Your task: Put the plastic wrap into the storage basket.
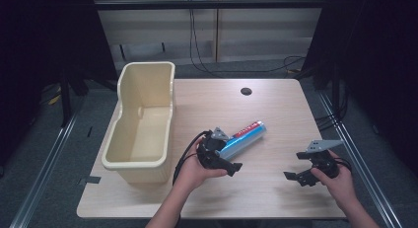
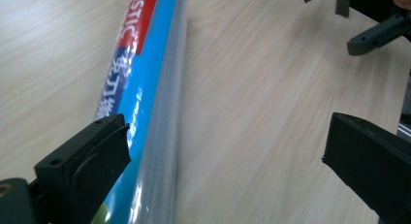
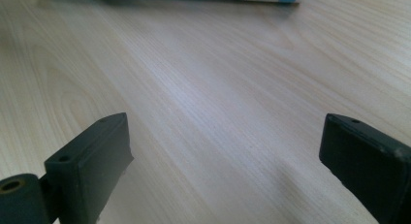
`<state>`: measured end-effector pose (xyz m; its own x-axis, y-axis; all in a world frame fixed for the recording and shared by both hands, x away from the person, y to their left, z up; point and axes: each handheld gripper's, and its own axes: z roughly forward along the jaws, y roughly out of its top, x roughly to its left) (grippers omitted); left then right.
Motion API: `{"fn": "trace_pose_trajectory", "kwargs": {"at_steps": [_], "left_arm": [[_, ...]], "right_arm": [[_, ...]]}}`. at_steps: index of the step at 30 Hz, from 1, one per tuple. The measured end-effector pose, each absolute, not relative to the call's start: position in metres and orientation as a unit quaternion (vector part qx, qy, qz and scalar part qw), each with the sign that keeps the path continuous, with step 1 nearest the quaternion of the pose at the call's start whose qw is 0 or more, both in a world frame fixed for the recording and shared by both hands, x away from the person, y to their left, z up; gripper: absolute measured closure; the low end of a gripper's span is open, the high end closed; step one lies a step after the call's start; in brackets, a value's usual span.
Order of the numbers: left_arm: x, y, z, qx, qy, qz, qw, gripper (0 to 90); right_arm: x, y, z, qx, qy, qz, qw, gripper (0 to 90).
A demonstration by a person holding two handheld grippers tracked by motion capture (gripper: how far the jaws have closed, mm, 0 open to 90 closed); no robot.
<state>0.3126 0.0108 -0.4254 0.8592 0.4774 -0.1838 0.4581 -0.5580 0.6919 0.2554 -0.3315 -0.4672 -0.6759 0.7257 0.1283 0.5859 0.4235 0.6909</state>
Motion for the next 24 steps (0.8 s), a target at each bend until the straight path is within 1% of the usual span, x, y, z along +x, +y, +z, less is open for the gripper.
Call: {"fn": "trace_pose_trajectory", "kwargs": {"at_steps": [10,13,16,24], "left_arm": [[0.342,-0.009,-0.431,0.9,0.272,0.027,0.34,3.6],[0.35,-0.012,-0.433,0.903,0.275,0.021,0.328,3.6],[0.356,-0.015,-0.434,0.905,0.274,0.027,0.323,4.5],[0.369,-0.022,-0.443,0.915,0.287,0.013,0.285,7.3]], "right_arm": [[0.255,-0.333,-0.467,0.395,0.835,0.371,0.094,4.2],[0.255,-0.334,-0.467,0.396,0.834,0.373,0.094,4.2],[0.255,-0.335,-0.466,0.396,0.832,0.376,0.095,4.2],[0.255,-0.335,-0.465,0.399,0.831,0.377,0.093,4.2]]}}
